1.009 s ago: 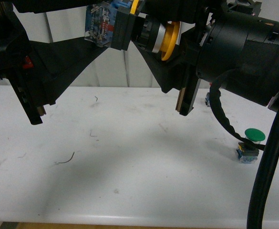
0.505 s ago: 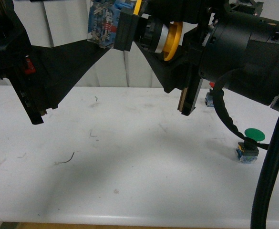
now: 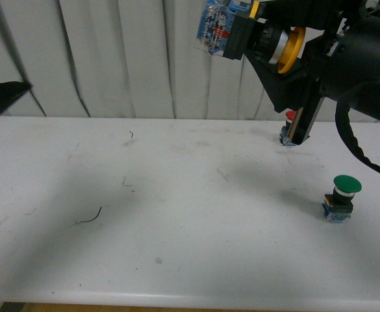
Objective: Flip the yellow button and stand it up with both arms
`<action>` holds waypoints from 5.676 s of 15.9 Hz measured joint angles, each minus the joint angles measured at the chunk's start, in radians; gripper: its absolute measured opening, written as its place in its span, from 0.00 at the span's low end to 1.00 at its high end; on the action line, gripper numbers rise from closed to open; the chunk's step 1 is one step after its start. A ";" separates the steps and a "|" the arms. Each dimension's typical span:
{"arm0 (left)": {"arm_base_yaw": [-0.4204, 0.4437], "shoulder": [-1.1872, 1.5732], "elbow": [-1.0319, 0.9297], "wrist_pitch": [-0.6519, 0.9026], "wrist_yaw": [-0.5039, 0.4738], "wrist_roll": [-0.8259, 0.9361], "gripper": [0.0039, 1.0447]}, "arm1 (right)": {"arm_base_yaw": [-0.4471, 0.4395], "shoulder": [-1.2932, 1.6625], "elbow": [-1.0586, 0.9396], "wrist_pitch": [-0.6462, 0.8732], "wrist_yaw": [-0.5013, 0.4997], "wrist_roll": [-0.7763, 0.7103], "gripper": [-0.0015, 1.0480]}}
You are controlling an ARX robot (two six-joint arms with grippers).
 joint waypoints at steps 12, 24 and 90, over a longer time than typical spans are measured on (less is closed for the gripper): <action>0.126 -0.762 -0.297 -0.467 -0.504 1.096 0.50 | -0.010 0.004 0.002 0.002 0.004 -0.009 0.27; -0.027 -1.041 -0.417 -0.614 -0.653 1.152 0.01 | -0.003 0.006 0.001 0.000 -0.001 -0.021 0.27; -0.027 -1.244 -0.416 -0.830 -0.653 1.155 0.94 | -0.240 0.694 1.162 -1.492 0.532 -1.601 0.27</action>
